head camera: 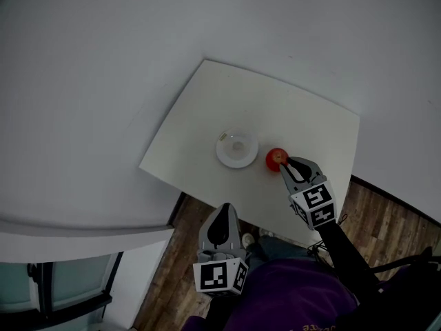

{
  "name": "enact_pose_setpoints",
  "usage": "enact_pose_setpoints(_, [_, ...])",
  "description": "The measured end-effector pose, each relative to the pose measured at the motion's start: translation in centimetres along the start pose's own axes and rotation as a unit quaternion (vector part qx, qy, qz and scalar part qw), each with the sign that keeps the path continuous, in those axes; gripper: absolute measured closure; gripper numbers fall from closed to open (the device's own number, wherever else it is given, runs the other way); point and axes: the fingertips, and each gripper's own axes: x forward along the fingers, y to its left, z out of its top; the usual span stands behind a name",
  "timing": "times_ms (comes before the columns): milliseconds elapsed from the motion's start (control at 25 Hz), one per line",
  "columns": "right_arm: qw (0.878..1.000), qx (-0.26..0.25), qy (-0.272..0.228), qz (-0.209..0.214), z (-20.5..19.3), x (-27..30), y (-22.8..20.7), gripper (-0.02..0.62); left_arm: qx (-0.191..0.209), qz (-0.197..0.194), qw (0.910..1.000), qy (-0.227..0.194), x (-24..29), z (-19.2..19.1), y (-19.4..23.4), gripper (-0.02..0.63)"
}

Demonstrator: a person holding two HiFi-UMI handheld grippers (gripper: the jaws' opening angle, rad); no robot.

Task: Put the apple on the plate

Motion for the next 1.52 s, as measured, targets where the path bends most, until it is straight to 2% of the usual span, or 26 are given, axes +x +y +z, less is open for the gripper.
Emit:
enact_pose_setpoints(280, [0.999,-0.042,0.033,0.012,-1.2,2.3,-0.5,0.529,-0.004,0.011,0.9999,0.006,1.5,0.1,0.1,0.599])
enact_pose_setpoints(600, [0.991,-0.099,0.085,0.017,-3.4,4.7,-0.9,0.528,-0.002,0.017,0.9998,0.012,2.8,-0.2,0.4,0.599])
enact_pose_setpoints(1160, [0.987,-0.097,0.130,0.015,-5.5,6.8,-1.5,0.529,-0.001,0.026,0.9995,0.020,3.8,-0.2,2.1,0.600])
enact_pose_setpoints(1520, [0.985,-0.101,0.137,0.019,-5.4,7.4,-1.5,0.534,0.000,0.028,0.9994,0.019,4.1,-0.1,2.7,0.600])
